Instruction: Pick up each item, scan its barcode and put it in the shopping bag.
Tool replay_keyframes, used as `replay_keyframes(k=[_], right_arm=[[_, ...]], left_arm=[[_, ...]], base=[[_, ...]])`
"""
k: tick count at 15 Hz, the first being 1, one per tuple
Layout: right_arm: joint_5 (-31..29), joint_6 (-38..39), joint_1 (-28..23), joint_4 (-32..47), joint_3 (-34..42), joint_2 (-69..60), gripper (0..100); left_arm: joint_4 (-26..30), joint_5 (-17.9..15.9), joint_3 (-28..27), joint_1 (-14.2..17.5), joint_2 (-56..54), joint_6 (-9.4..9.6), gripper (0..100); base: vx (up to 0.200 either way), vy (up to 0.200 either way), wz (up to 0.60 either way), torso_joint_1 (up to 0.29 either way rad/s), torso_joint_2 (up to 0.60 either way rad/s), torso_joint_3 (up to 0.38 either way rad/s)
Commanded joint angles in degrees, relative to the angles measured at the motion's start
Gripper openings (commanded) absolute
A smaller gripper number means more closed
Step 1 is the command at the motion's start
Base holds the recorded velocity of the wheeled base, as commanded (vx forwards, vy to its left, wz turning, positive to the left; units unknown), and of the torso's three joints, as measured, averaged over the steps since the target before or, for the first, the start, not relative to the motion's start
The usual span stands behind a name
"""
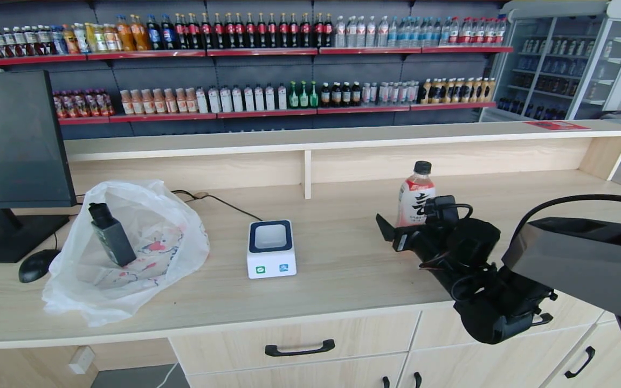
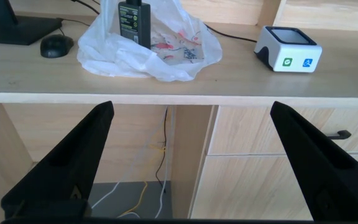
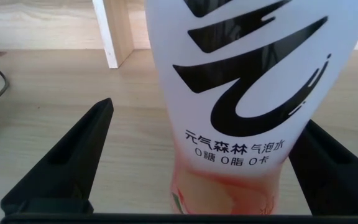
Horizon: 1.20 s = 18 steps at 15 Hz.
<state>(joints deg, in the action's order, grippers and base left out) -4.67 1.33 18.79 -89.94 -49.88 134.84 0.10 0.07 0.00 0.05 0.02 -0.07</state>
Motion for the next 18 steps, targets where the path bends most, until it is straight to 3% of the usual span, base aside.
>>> replay_keyframes(k=[1, 2, 18], right_arm=[[0.0, 0.0, 0.0, -0.1, 0.1, 0.0, 100], [0.0, 0.2, 0.0, -0.1, -0.2, 0.1, 0], [0.0, 1.0, -0.1, -0.1, 1.7, -4.2, 0]], left_arm=[[0.0, 0.0, 0.0, 0.0, 0.0, -0.01, 100], [0.0, 0.0, 0.0, 0.0, 0.0, -0.01, 100], [0.0, 0.0, 0.0, 0.0, 0.0, -0.19, 100]], base=[[0.000, 0.000, 0.00, 0.000, 0.00, 0.000], [0.000, 0.000, 0.00, 0.000, 0.00, 0.000], [0.000, 0.000, 0.00, 0.000, 0.00, 0.000]])
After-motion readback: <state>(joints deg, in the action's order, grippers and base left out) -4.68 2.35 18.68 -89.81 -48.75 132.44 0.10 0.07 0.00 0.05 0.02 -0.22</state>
